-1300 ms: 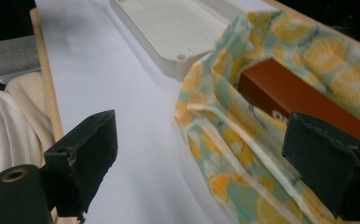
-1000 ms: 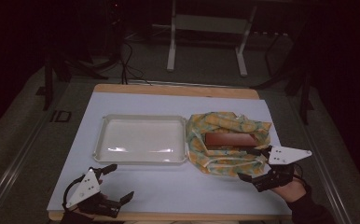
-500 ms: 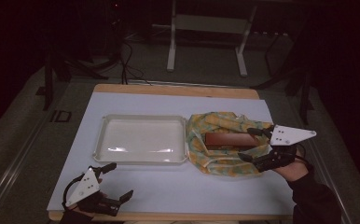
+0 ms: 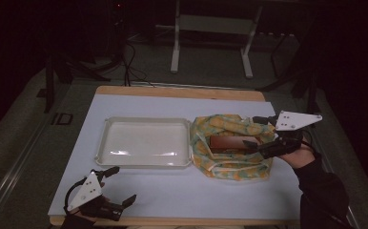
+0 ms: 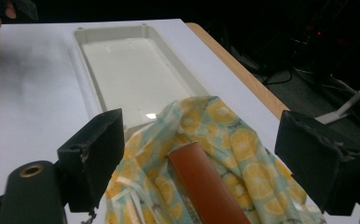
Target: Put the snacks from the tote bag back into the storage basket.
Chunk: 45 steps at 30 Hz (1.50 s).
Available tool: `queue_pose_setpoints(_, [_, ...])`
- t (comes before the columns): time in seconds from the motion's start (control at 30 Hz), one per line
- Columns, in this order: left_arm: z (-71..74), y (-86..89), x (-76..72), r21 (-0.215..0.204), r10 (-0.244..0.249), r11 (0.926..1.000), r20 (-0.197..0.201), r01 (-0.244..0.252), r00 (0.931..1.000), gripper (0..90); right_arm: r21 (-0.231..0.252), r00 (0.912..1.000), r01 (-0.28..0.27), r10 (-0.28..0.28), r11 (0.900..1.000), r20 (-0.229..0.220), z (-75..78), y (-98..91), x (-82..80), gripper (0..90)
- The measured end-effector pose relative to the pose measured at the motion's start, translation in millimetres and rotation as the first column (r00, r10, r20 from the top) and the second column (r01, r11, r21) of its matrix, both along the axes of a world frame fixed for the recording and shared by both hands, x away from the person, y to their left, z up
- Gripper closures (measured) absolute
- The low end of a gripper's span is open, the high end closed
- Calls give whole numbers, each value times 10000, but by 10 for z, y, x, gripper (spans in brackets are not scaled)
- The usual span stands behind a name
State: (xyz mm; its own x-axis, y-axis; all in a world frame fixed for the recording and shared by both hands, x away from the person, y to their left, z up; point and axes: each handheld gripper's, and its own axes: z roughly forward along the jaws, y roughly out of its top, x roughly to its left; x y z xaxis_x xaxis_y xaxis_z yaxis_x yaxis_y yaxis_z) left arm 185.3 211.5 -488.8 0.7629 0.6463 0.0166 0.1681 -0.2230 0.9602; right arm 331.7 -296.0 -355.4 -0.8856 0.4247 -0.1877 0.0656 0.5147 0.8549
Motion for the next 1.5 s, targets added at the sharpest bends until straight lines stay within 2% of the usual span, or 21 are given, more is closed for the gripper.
queue_pose_setpoints(0.37, [-6,3,9,36,-26,10000,-16,26,10000,0,-357,9992,37,-51,9994,-400,1,59,244,173])
queue_pose_setpoints(0.6, [-10,2,13,77,-36,10000,-13,36,10000,0,-1164,9958,29,-136,9932,-911,-106,153,400,189])
queue_pose_setpoints(0.83, [-13,-1,19,104,-45,9999,-13,45,10000,0,-1888,9932,-5,-215,9820,-1141,-253,221,532,227])
queue_pose_setpoints(0.93, [-14,1,21,138,-56,9999,-10,56,10000,0,-2494,9942,-150,-120,9683,-1064,-333,256,567,248])
queue_pose_setpoints(1.07, [-16,2,21,128,-48,9999,64,47,10000,0,-3333,9942,-306,-56,9423,-1070,-481,320,598,257])
queue_pose_setpoints(1.23, [-17,7,23,124,-33,9999,49,33,10000,0,-3849,9918,-527,33,9215,-1278,-641,360,643,314])
queue_pose_setpoints(1.37, [-21,9,30,119,-48,9999,20,47,10000,0,-4408,9889,-698,38,8949,-1488,-743,375,685,329])
queue_pose_setpoints(1.5, [-23,6,38,138,2,9999,12,-2,10000,0,-4713,9873,-715,-47,8791,-1585,-813,381,727,330])
